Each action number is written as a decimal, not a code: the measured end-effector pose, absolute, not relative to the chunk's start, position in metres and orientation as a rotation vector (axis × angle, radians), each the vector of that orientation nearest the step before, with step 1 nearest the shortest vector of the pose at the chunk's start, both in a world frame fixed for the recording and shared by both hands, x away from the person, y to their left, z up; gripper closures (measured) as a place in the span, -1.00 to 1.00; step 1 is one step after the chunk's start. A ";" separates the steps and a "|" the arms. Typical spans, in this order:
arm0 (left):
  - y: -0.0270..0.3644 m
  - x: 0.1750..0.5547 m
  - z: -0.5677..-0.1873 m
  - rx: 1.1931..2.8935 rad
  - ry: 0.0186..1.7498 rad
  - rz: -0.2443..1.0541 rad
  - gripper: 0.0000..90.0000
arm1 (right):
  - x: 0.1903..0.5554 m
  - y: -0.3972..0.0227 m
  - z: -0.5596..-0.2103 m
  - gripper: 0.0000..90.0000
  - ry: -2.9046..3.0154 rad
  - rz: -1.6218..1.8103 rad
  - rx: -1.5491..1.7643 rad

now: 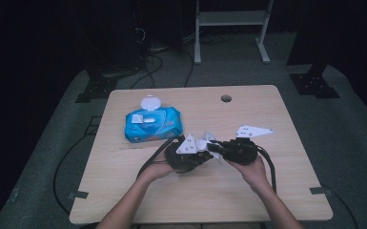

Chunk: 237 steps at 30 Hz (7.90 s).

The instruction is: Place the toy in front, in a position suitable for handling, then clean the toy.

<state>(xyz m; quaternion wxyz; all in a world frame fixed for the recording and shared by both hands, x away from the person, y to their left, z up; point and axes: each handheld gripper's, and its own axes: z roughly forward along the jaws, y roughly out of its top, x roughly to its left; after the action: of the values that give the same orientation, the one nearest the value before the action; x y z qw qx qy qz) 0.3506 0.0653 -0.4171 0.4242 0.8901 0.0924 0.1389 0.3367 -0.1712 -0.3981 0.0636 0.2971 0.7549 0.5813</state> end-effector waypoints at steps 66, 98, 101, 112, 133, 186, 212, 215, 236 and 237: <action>0.078 0.348 -0.411 2.095 0.267 0.321 0.26 | 0.339 -0.176 -0.401 0.77 2.265 1.795 0.927; 0.081 0.346 -0.407 2.028 0.277 0.311 0.26 | 0.339 -0.184 -0.398 0.78 2.254 1.902 0.940; 0.084 0.348 -0.408 2.022 0.288 0.305 0.26 | 0.345 -0.190 -0.411 0.78 2.265 1.862 1.018; 0.076 0.347 -0.409 2.011 0.276 0.291 0.26 | 0.346 -0.191 -0.416 0.79 2.280 1.915 1.050; 0.096 0.347 -0.425 2.024 0.342 0.239 0.27 | 0.347 -0.172 -0.424 0.79 2.349 1.753 0.992; 0.099 0.348 -0.462 2.293 0.323 0.257 0.24 | 0.340 -0.146 -0.434 0.78 2.426 1.436 0.835; 0.100 0.348 -0.458 2.253 0.306 0.255 0.27 | 0.341 -0.164 -0.433 0.78 2.400 1.423 0.881; 0.100 0.348 -0.458 2.252 0.311 0.252 0.27 | 0.341 -0.164 -0.433 0.78 2.399 1.422 0.882; 0.099 0.349 -0.459 2.256 0.310 0.251 0.27 | 0.332 -0.144 -0.432 0.78 2.437 1.393 0.786; 0.100 0.349 -0.459 2.255 0.310 0.251 0.27 | 0.332 -0.147 -0.432 0.78 2.433 1.387 0.785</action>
<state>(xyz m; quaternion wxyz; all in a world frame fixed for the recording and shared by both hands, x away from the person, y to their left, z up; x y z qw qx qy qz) 0.3487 0.0996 -0.4590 0.4129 0.8968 0.1233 0.0999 0.3323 -0.1467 -0.4316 0.1166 0.2682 0.8308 0.4735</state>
